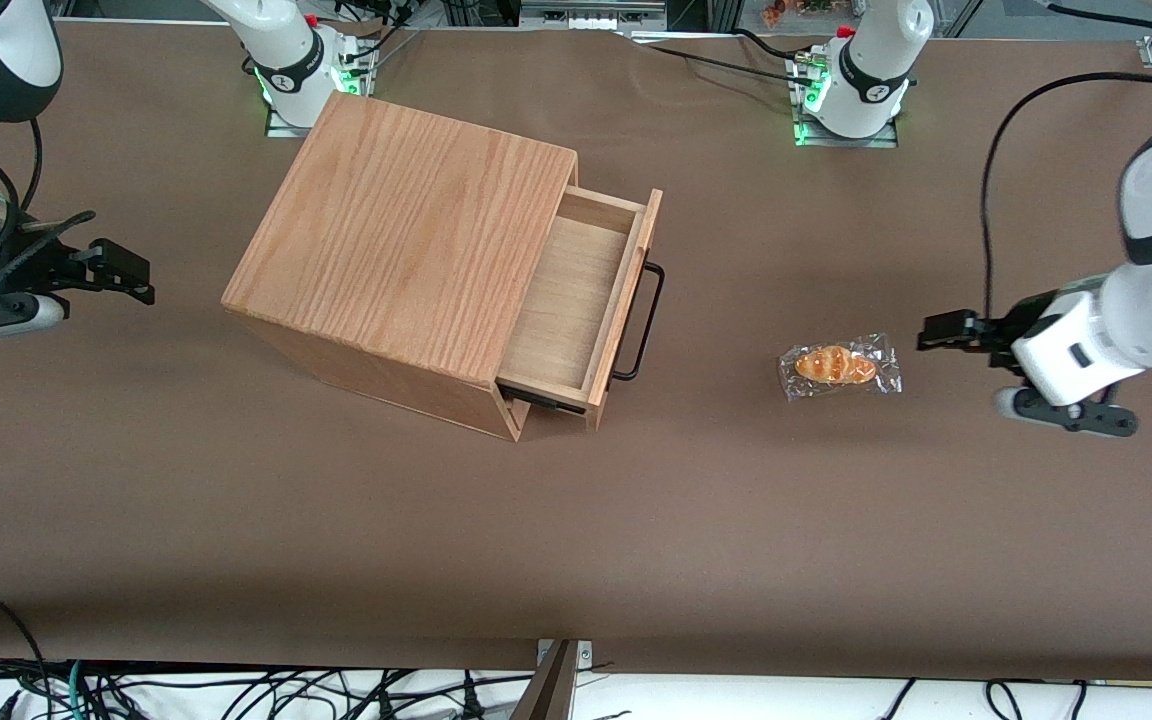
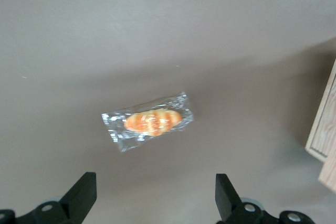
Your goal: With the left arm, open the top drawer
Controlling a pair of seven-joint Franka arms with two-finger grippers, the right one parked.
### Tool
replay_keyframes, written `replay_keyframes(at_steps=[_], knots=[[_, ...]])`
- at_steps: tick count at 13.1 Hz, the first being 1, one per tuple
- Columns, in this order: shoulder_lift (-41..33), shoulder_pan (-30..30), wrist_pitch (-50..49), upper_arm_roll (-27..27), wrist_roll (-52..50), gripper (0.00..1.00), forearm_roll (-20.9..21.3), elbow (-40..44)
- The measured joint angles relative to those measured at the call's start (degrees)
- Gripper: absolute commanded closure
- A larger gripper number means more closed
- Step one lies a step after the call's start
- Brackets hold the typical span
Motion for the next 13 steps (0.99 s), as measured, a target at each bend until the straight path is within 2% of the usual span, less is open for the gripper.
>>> replay_keyframes(at_steps=[3, 5, 8, 13], knots=[[-1.26, 5.13, -0.52, -0.02, 7.53, 0.00, 2.63, 0.00], [-3.37, 6.28, -0.61, 0.01, 8.35, 0.00, 2.89, -0.04], [-7.79, 5.22, -1.51, -0.06, 6.97, 0.00, 2.93, -1.76], [-15.84, 1.59, -1.87, -0.15, 3.54, 0.00, 6.09, -6.91]])
